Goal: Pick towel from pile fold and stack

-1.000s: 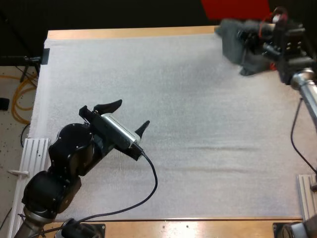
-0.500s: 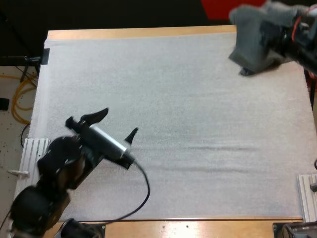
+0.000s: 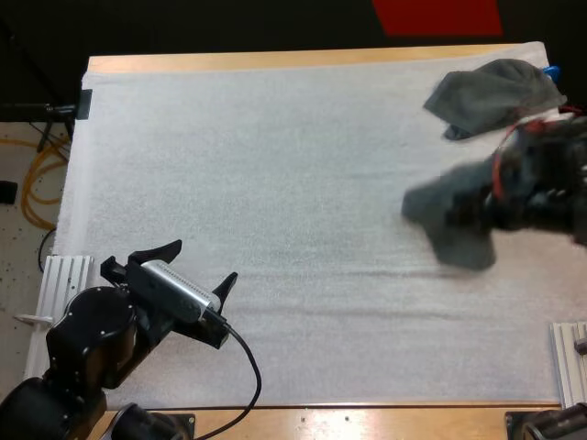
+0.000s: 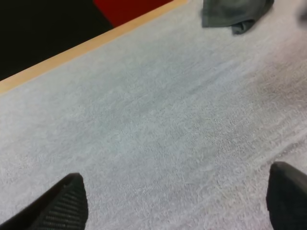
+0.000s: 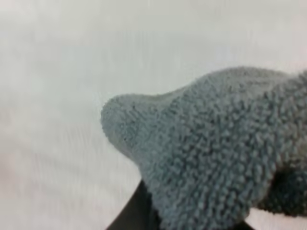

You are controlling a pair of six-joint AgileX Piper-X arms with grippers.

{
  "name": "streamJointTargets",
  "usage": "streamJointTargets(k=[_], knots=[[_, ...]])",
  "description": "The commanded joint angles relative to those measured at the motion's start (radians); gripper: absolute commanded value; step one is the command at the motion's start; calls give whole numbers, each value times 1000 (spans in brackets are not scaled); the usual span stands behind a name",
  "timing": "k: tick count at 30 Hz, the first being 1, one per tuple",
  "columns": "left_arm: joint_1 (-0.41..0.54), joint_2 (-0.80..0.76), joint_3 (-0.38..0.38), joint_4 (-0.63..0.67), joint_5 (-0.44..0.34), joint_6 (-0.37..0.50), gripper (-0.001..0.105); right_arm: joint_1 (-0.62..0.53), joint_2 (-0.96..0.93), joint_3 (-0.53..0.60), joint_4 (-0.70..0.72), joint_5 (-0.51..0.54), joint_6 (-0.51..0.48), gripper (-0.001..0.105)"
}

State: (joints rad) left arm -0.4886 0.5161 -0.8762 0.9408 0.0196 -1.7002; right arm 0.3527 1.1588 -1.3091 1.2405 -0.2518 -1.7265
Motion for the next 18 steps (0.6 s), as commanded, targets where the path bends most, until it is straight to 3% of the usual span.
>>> streamJointTargets(k=[1, 6, 9, 12, 14, 16, 18], knots=[[-2, -2, -6, 5, -9, -16, 73, 21, 0, 28, 0, 9, 4, 1], [-2, -2, -6, -4, -9, -21, 73, 125, 23, 158, -211, 11, 84, 1], [-2, -2, -6, -4, -9, -21, 73, 189, 73, 163, -351, -13, 193, 13], [-2, -2, -6, -4, -9, -21, 73, 232, 116, 144, -475, -87, 270, 46], [-2, -2, -6, -4, -9, -21, 73, 257, 126, 125, -537, -101, 282, 77], [-2, -2, -6, -4, -9, -21, 73, 267, 124, 116, -538, -84, 261, 88], [-2, -2, -6, -4, -9, -21, 73, 269, 123, 113, -501, -53, 245, 85]])
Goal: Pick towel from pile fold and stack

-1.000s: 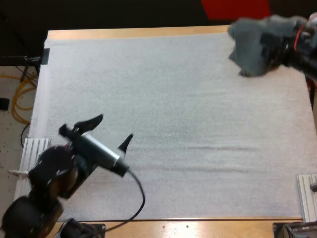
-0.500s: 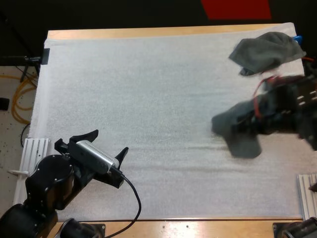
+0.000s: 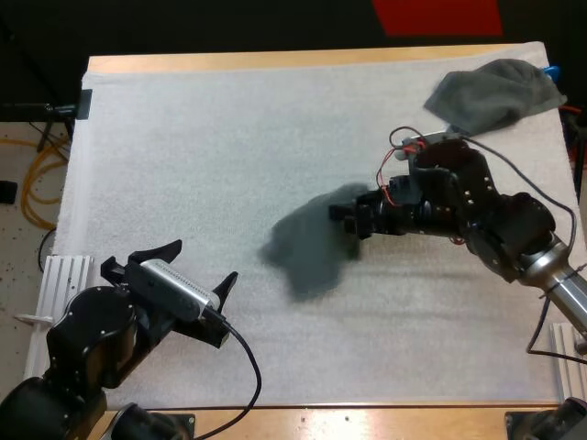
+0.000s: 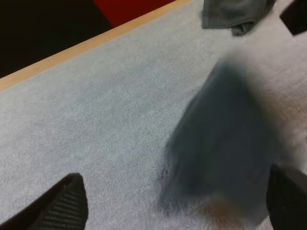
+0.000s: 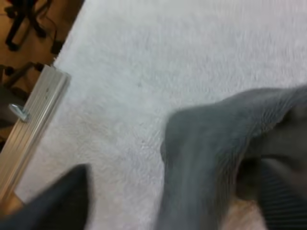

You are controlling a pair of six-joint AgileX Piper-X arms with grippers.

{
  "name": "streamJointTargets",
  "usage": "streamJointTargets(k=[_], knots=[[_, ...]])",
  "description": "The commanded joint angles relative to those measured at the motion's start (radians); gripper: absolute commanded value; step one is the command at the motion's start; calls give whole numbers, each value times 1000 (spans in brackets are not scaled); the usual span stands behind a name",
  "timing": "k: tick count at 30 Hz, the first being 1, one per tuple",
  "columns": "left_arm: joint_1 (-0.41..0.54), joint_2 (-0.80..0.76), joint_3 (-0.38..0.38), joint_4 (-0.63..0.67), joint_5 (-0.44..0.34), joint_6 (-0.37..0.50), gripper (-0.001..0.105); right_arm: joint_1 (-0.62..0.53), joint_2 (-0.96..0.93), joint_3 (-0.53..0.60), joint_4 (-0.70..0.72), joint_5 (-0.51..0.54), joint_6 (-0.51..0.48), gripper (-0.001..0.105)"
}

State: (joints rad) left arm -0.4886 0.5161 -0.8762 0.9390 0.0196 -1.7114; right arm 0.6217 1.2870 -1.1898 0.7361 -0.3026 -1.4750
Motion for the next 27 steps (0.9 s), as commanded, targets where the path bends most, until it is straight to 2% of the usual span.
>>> streamJointTargets(k=[1, 4, 7, 12, 15, 20, 27], knots=[[-2, -2, -6, -2, -9, -9, 73, 0, -5, -6, 47, 24, -23, 81], [-2, -2, -6, -2, -9, -9, 73, 0, -5, -6, 169, 85, -87, 72], [-2, -2, -6, -2, -9, -9, 73, 0, -5, 0, 266, 104, -125, 70], [-2, -2, -6, 34, -9, -9, 73, 0, -5, 67, 271, 98, -130, 70], [-2, -2, -6, 91, -9, -9, 73, 0, -5, 132, 210, 118, -130, 70], [-2, -2, -6, 143, -9, -12, 73, 0, 44, 254, 10, 126, -96, 70], [-2, -2, -6, 145, -9, -20, 73, -36, 223, 274, -144, 126, 44, 70]])
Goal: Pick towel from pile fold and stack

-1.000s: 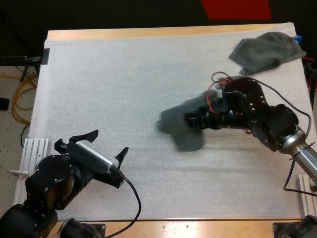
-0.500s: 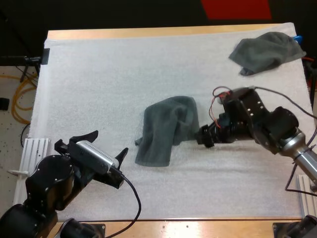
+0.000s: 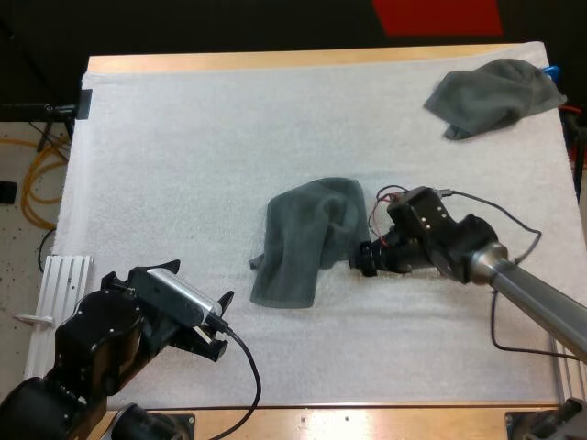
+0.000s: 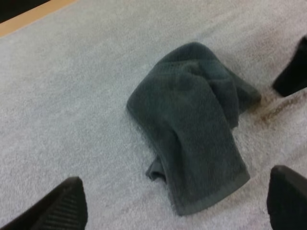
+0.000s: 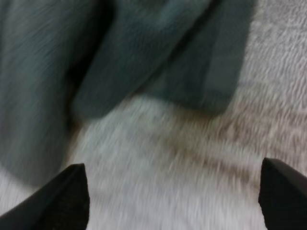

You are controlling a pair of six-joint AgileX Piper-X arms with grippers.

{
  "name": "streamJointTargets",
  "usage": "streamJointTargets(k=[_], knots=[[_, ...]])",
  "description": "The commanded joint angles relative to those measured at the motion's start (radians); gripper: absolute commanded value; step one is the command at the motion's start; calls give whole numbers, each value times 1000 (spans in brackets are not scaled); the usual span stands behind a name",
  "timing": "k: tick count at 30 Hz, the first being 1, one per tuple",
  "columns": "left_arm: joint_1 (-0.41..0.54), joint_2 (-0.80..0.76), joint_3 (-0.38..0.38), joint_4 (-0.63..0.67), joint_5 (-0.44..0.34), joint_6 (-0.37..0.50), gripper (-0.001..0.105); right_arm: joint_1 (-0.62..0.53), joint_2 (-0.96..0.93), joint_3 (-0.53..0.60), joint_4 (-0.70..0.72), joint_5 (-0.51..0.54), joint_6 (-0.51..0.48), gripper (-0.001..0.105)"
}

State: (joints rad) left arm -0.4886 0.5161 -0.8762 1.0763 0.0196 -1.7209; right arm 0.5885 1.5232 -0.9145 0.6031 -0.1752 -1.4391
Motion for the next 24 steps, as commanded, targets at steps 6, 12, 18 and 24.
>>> streamJointTargets(k=[6, 12, 18, 24], knots=[[-2, -2, -6, 21, -4, -10, 73, -123, 114, -1, -132, -94, 162, 70], [-2, -2, -6, 19, -5, -10, 73, -207, 220, -1, -225, -367, 269, 70], [-2, -2, -6, 19, -1, -10, 73, -198, 279, -1, -232, -489, 291, 70], [-2, -2, -6, 19, -1, -10, 73, -164, 309, -1, -228, -490, 305, 69]])
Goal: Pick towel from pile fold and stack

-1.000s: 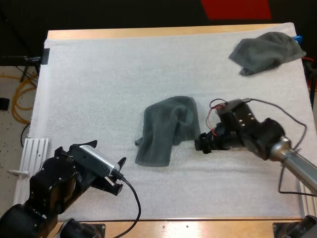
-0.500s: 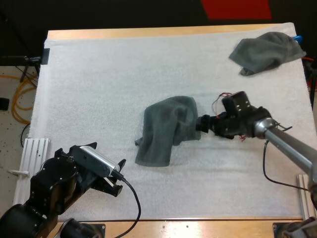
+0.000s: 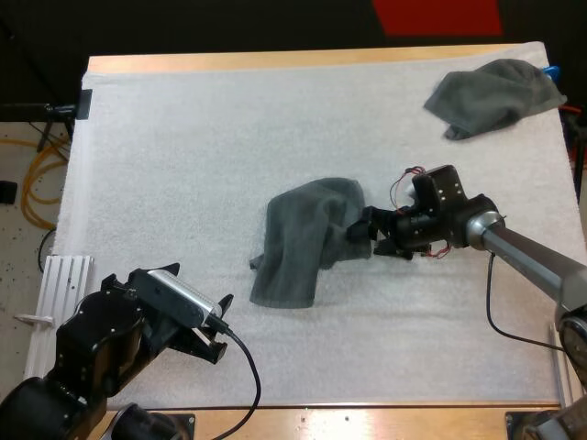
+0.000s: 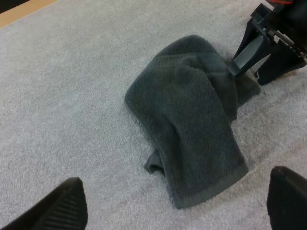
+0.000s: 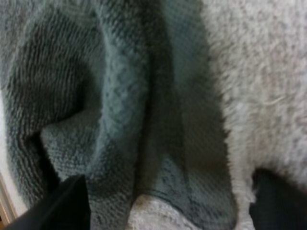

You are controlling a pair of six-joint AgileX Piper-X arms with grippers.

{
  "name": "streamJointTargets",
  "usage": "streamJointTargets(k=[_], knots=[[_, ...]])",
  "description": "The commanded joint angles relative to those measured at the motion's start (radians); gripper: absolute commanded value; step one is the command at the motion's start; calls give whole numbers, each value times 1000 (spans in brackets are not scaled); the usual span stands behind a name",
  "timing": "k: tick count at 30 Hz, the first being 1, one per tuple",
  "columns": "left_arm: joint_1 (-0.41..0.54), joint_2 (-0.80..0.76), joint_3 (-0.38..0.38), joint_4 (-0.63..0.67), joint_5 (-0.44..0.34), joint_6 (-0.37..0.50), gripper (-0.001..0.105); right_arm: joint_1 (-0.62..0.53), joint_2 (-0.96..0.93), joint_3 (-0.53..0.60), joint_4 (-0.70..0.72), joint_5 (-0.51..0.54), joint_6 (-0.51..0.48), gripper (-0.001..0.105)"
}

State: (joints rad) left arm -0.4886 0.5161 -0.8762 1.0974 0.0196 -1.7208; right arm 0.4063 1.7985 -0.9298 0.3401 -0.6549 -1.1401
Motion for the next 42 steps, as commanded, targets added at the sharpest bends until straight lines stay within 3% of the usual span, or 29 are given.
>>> streamJointTargets(k=[1, 5, 8, 12, 16, 21, 26, 29, 34, 39, 42], knots=[[-2, -2, -6, -2, -1, -10, 73, 17, 34, 14, 41, -11, 6, 66], [-2, -2, -6, -2, -1, -10, 73, 17, 34, 14, 63, -25, 6, 45], [-2, -2, -6, -2, -1, -10, 73, 17, 34, 14, 61, -21, -2, 36], [-2, -2, -6, -2, -1, -10, 73, 17, 34, 14, 59, 19, -10, 32], [-2, -2, -6, -2, -1, -10, 73, 17, 31, 14, 59, 55, -69, 0], [-2, -2, -6, -2, -1, -10, 73, 17, -29, 14, 111, 203, -205, 0], [-2, 15, 0, -2, 62, -2, 73, 17, -173, 14, 349, 393, -415, 0], [-2, 45, 12, -2, 119, -2, 73, 17, -263, 14, 516, 438, -491, 0], [-2, 110, 39, -2, 168, -2, 73, 17, -358, 14, 716, 508, -533, 0], [-2, 183, 46, -8, 178, -2, 73, 17, -425, 14, 877, 480, -560, 0], [-2, 207, 46, -46, 178, -2, 73, 17, -486, 14, 929, 326, -602, 0]])
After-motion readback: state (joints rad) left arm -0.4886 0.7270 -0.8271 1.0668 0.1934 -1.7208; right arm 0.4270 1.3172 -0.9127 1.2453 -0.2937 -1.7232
